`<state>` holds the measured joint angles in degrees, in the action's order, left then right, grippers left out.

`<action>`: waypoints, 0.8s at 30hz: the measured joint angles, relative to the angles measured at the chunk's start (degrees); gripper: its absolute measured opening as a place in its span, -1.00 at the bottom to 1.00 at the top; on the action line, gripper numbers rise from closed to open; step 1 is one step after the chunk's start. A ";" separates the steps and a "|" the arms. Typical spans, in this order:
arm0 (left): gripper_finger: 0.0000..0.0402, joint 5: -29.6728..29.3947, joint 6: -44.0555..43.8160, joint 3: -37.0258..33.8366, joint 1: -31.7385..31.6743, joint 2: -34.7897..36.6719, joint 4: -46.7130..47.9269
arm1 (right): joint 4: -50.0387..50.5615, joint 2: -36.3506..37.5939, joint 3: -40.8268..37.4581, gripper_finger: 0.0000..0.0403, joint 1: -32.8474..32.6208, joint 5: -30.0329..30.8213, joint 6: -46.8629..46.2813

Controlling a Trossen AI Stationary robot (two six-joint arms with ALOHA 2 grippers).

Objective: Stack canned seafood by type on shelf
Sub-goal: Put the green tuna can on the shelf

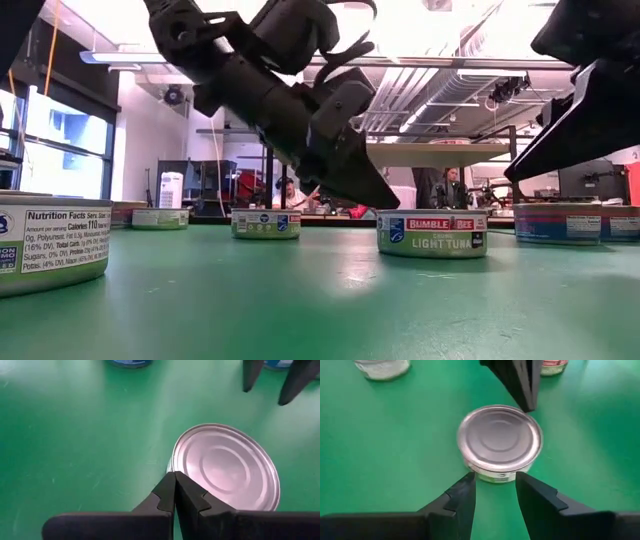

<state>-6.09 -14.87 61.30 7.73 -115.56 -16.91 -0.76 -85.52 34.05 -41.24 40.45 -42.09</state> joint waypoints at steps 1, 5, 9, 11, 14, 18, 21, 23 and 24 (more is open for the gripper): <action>-1.00 -0.01 0.00 -0.02 -0.25 0.01 0.46 | -0.56 0.00 -0.19 -0.34 -0.20 -0.02 0.03; -1.00 -0.42 0.72 0.07 -0.66 0.09 2.89 | -1.27 0.00 -0.20 -0.34 -1.09 -0.02 0.04; -1.00 -3.05 2.03 -0.31 -0.66 0.14 7.30 | -1.73 0.00 -0.20 -0.34 -1.59 0.05 0.03; -1.00 -5.07 1.65 -0.15 -0.64 1.57 9.70 | -1.78 -0.04 -0.20 -0.34 -1.57 0.21 0.01; -1.00 -8.32 1.02 -0.26 -0.48 2.39 13.05 | -1.87 -0.04 -0.18 -0.34 -1.57 0.61 0.18; -1.00 -9.17 0.57 -0.19 0.35 4.39 9.55 | -2.10 -0.04 -0.16 -0.34 -1.57 1.38 1.30; -1.00 -1.39 1.28 -0.15 0.37 4.27 3.37 | -2.14 -0.04 -0.16 -0.34 -1.55 1.58 1.92; -1.00 1.71 1.53 -0.17 0.35 3.42 -0.23 | -2.12 -0.04 -0.16 -0.34 -1.53 1.60 2.00; -1.00 1.87 1.53 -0.17 0.34 3.19 -1.21 | -2.14 -0.04 -0.16 -0.34 -1.51 1.60 2.03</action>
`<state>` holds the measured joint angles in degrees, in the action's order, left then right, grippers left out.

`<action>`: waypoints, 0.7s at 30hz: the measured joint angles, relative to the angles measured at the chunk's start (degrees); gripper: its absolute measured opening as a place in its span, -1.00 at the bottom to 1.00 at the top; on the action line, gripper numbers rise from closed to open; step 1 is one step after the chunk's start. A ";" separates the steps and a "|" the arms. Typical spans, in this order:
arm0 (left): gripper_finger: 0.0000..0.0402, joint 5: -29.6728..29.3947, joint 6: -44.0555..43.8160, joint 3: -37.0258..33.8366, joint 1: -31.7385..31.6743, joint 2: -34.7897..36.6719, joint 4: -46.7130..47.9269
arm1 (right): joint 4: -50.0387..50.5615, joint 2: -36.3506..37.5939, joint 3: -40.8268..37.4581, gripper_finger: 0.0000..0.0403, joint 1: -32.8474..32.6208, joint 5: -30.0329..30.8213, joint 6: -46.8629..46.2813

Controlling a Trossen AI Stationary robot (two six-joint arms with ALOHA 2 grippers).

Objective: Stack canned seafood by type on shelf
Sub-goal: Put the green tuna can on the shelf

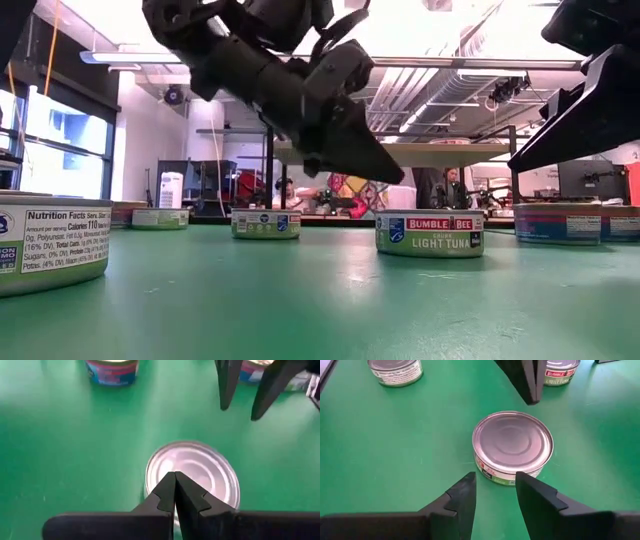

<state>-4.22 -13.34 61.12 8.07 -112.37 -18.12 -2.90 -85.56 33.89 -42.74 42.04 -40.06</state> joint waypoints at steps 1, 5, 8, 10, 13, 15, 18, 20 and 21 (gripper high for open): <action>-1.00 0.03 0.00 0.00 -0.07 -0.30 -0.49 | -0.01 0.00 0.00 -0.34 0.00 0.00 -0.02; -1.00 0.65 -0.06 -0.02 -0.62 -2.69 -1.19 | -0.13 0.00 0.00 -0.34 0.00 0.01 -0.01; -1.00 0.75 -1.15 0.00 -1.05 -3.93 -1.63 | -0.22 0.00 0.00 -0.34 0.00 0.00 0.02; -1.00 0.81 -1.41 0.08 -1.28 -4.12 -1.62 | -0.25 0.00 0.00 -0.34 0.00 0.00 0.03; -1.00 0.75 -1.30 0.11 -1.37 -4.09 -0.94 | -0.39 0.00 0.00 -0.34 0.00 0.02 0.19; -1.00 0.69 -1.03 0.09 -1.37 -3.92 -0.65 | -0.57 0.00 0.00 -0.34 0.00 0.00 0.57; -1.00 0.68 -0.67 0.09 -1.38 -3.92 0.03 | -0.61 0.00 0.00 -0.34 0.00 0.00 0.66; -1.00 0.67 -0.02 0.09 -1.39 -3.90 0.27 | -0.82 0.00 0.00 -0.34 0.00 -0.04 0.76; -1.00 0.66 0.01 0.09 -1.39 -3.90 0.32 | -1.02 0.00 0.00 -0.34 -0.04 -0.08 1.37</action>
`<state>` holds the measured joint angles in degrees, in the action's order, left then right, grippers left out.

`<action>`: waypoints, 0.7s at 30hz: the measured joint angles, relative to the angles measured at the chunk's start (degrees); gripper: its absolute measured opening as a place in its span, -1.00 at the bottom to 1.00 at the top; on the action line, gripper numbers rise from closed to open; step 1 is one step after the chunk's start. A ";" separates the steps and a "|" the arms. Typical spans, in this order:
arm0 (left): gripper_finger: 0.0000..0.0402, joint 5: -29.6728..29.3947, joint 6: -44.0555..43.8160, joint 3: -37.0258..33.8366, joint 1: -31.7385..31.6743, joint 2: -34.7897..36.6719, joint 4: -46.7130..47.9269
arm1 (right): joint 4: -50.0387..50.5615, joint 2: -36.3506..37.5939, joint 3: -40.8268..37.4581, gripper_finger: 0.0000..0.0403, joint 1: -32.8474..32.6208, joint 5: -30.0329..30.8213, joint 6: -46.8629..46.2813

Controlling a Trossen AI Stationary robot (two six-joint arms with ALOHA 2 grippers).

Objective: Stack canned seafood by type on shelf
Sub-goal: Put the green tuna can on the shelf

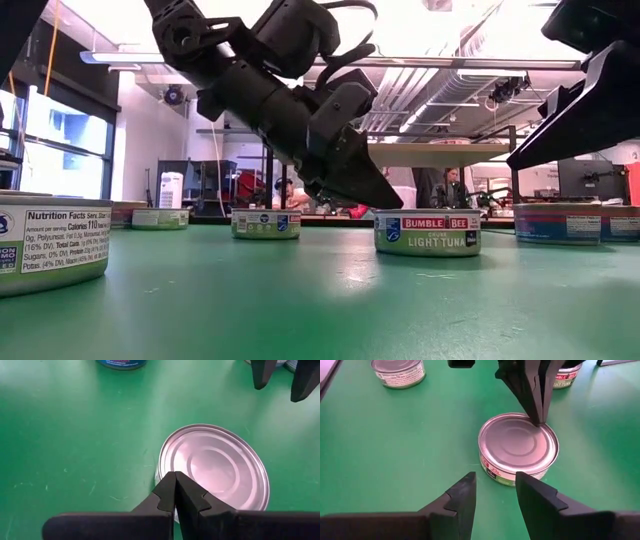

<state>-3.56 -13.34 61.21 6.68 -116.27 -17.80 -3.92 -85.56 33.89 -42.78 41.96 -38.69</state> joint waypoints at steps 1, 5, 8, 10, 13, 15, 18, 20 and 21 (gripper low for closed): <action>-1.00 -0.02 0.02 0.00 0.00 0.00 0.04 | -0.72 0.00 0.00 -0.34 -0.05 -0.44 1.07; -1.00 -0.06 1.01 0.00 -0.02 0.00 0.25 | -7.06 0.00 0.00 -0.34 -0.40 -5.21 11.05; -1.00 -0.03 1.03 0.00 -0.33 0.03 0.66 | -10.91 0.00 0.00 -0.34 -0.25 -6.25 15.77; -1.00 -0.01 1.07 0.00 -0.62 0.04 0.89 | -11.37 0.00 0.00 -0.34 0.15 -6.26 18.26; -1.00 0.01 1.14 -0.02 -0.83 0.04 1.13 | -11.37 0.00 0.00 -0.30 1.26 -6.52 21.48; -1.00 0.00 1.56 -0.02 -0.83 0.04 1.15 | -11.31 0.00 0.03 -0.23 2.35 -7.07 24.07; -1.00 0.01 1.61 -0.04 -0.88 0.04 1.16 | -8.59 0.00 1.23 -0.07 4.27 -7.37 26.84; -1.00 0.03 1.61 -0.04 -0.99 0.04 1.25 | -4.80 0.00 2.47 0.05 5.68 -8.22 28.09; -1.00 0.03 1.61 -0.04 -1.05 0.04 1.24 | -2.61 0.00 3.09 0.11 6.21 -8.65 28.76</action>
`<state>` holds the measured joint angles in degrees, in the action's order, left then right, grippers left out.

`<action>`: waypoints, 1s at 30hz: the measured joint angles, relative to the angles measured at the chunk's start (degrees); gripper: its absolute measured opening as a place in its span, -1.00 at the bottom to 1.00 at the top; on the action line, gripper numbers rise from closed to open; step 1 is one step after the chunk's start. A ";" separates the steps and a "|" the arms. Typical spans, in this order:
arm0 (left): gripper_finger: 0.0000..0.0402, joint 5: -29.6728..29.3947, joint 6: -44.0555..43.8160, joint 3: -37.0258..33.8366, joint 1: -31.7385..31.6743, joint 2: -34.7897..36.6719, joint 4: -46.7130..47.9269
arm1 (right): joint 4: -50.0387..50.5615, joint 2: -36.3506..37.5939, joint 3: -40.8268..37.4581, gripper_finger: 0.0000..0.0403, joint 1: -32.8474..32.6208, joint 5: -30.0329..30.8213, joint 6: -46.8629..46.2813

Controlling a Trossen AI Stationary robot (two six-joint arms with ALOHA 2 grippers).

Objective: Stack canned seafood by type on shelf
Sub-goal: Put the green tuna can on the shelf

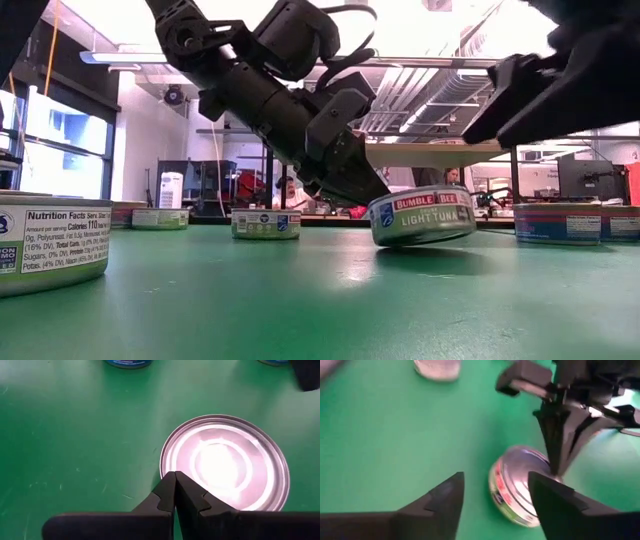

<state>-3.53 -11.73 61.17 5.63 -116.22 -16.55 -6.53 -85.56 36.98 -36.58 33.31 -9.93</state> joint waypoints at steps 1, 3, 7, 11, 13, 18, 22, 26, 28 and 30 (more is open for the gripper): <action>-1.00 -0.02 0.00 0.00 -0.02 0.00 0.02 | 1.81 0.00 0.55 0.17 0.44 -0.69 1.32; -1.00 -0.06 0.00 0.00 -0.02 0.00 0.02 | 4.09 0.00 1.28 0.27 0.80 -2.26 5.52; -1.00 -0.06 -0.02 -0.02 0.00 -0.02 0.02 | 4.58 0.00 1.32 0.33 0.12 -1.83 15.23; -1.00 -0.09 -0.01 -0.04 -0.04 -0.04 0.01 | 4.12 -0.62 1.35 0.34 0.17 -0.14 22.29; -1.00 -0.07 -0.07 -0.04 -0.12 -0.07 0.00 | 3.51 -2.08 1.37 0.34 0.22 0.70 25.07; -1.00 -0.24 -0.15 -0.06 -0.39 -0.09 0.02 | -0.86 -8.01 1.37 0.34 0.13 5.42 29.06; -1.00 -0.46 -0.18 -0.11 -0.47 -0.17 0.15 | -4.38 -12.08 1.37 0.34 0.08 12.78 30.87; -1.00 -0.54 -0.20 -0.11 -0.44 -0.17 0.26 | -7.93 -14.34 1.39 0.32 0.84 16.20 31.03; -1.00 -0.42 -0.33 -0.13 -0.44 -0.20 0.30 | -9.24 -14.55 1.39 0.29 1.62 16.17 31.01; -1.00 -0.14 -0.83 -0.15 -0.42 -0.25 0.34 | -9.96 -14.56 1.39 0.25 2.47 16.18 30.99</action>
<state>-3.67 -12.55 61.01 5.21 -116.48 -16.22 -16.49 -100.12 38.37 -34.11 49.48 21.06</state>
